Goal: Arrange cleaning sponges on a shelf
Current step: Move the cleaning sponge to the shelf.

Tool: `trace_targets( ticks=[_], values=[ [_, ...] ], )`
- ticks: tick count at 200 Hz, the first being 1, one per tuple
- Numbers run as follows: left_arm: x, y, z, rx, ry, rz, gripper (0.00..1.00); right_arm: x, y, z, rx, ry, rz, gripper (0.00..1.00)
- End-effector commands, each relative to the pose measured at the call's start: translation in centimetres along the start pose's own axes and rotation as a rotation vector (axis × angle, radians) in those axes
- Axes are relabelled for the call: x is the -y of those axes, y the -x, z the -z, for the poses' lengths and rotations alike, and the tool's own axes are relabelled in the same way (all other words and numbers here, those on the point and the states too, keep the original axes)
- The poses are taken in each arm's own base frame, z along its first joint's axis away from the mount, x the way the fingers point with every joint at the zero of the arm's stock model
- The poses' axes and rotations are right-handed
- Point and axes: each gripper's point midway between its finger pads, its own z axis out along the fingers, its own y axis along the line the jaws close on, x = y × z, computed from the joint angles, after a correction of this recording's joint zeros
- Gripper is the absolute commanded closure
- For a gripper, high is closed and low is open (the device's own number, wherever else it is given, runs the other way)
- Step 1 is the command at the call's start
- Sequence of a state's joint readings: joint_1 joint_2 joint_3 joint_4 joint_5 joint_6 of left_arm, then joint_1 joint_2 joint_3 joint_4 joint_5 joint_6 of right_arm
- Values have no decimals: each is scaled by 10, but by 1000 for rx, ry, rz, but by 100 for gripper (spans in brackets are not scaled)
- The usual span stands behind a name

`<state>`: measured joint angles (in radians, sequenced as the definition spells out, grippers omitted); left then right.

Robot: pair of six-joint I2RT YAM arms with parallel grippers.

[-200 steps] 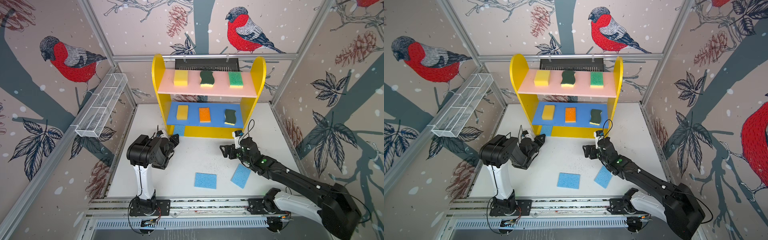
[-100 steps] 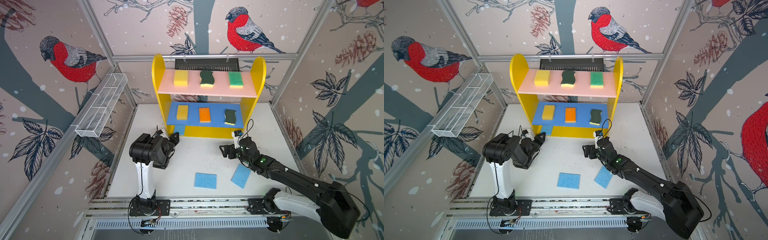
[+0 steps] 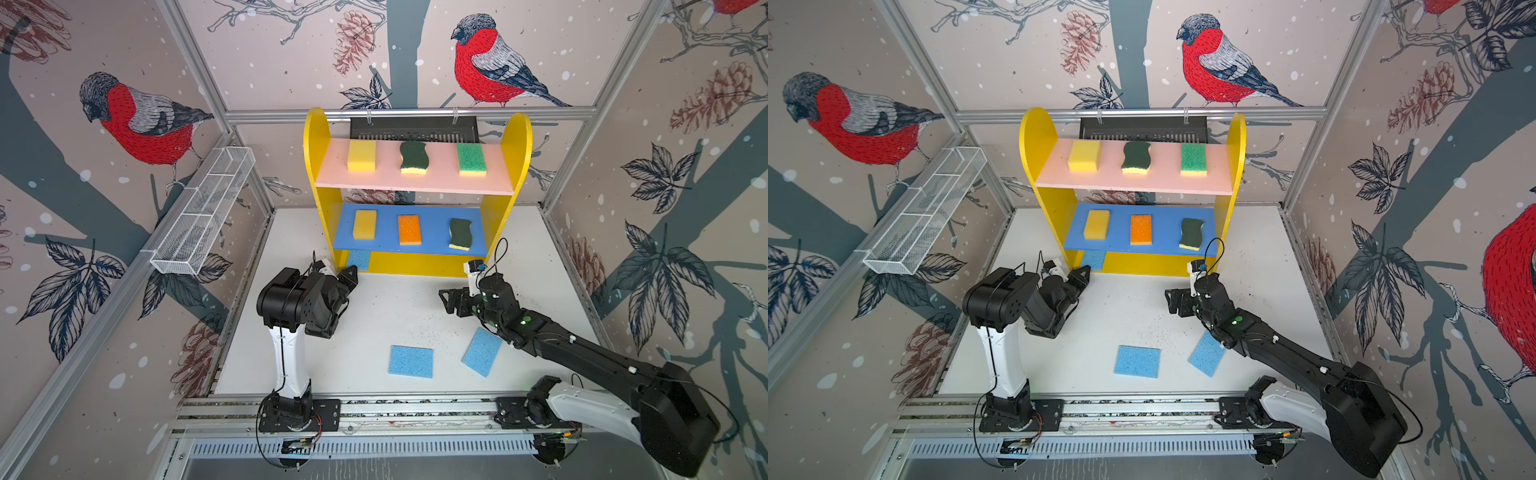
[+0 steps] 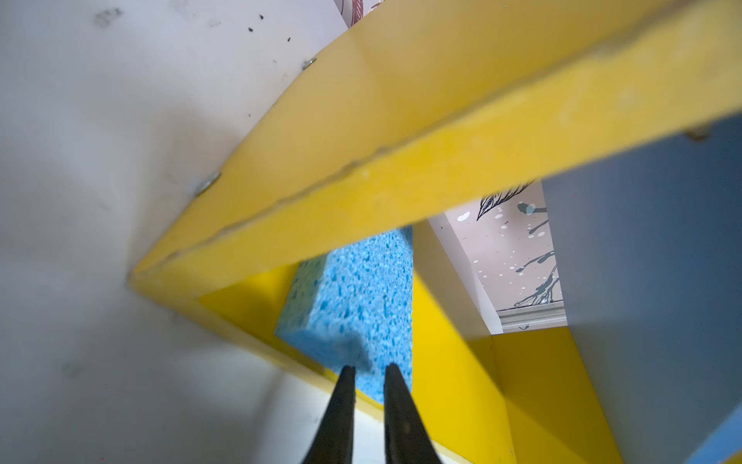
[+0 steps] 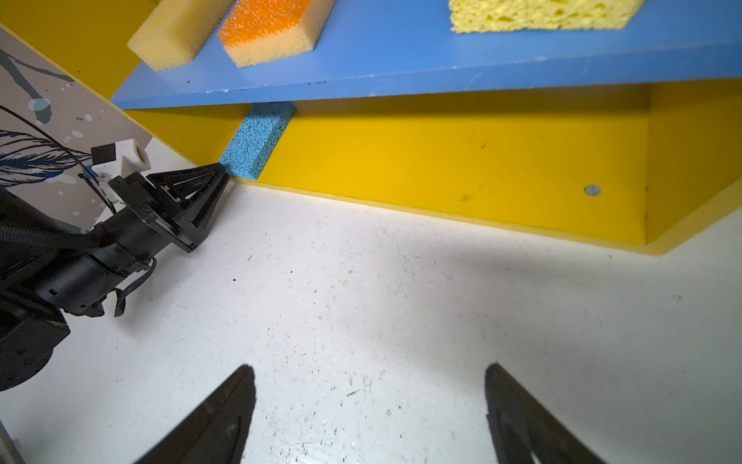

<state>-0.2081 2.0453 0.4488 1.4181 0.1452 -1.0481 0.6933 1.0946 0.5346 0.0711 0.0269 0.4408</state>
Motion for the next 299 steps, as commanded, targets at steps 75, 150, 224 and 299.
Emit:
trace_targets(
  ticks=[75,150,224,299],
  values=[
    [-38,-36,16,-132,188,19,91,-4,10,10,47,20,-4,11],
    [-37,-34,-1,-124,218,30,91,-1,6,9,42,15,1,11],
    [-46,-37,-11,-107,249,63,91,5,3,9,40,6,-1,11],
    [-50,-39,-19,-90,283,92,91,10,-1,7,31,4,-8,11]
  ],
)
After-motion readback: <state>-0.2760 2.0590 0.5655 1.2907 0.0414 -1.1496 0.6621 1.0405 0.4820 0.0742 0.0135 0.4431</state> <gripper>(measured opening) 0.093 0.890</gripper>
